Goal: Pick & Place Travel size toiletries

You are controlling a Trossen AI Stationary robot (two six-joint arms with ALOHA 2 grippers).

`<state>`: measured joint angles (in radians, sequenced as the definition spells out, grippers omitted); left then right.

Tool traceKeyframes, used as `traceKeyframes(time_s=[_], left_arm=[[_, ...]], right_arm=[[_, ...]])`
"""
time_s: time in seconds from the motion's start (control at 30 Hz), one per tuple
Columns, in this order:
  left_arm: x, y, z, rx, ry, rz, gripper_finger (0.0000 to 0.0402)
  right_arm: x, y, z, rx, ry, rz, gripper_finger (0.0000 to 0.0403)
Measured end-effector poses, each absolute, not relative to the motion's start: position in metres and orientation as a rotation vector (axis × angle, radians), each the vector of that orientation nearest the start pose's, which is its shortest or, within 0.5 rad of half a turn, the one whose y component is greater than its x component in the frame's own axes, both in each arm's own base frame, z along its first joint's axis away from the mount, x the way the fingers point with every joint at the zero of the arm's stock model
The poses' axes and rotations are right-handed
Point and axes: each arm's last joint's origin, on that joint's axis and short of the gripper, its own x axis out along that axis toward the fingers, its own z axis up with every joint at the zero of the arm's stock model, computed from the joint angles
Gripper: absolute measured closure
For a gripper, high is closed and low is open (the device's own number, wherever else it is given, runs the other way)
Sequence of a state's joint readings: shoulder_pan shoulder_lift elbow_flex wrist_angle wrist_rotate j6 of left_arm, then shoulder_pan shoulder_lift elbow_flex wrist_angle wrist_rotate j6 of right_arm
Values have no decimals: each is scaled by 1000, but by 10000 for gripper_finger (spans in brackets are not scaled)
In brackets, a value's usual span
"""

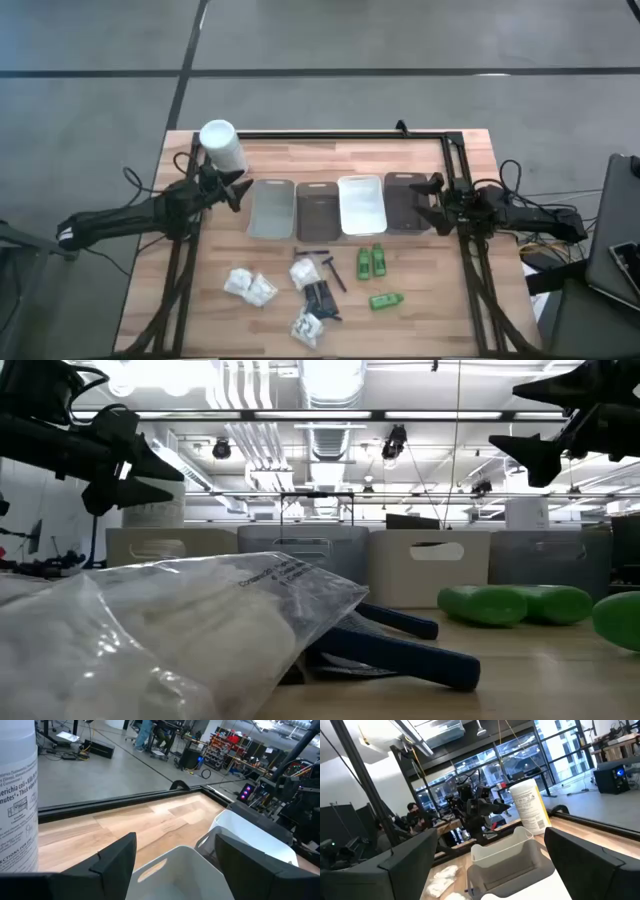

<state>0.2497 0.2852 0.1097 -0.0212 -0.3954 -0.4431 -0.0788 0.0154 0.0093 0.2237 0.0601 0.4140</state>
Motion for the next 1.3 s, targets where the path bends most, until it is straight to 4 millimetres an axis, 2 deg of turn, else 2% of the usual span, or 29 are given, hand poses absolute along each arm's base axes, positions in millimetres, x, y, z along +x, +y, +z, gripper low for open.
traceKeyframes(time_s=[0.5,0.73,0.93,1.3], left_arm=[[105,38,175,-471,39,669,129],[105,38,175,-631,-18,674,129],[105,37,175,-930,-110,652,129],[106,37,178,-959,-127,606,129]], right_arm=[[95,-9,187,401,-243,-93,39],[95,-9,187,390,-242,-94,39],[95,-9,187,393,-242,-94,39],[95,-9,190,381,-274,-72,39]])
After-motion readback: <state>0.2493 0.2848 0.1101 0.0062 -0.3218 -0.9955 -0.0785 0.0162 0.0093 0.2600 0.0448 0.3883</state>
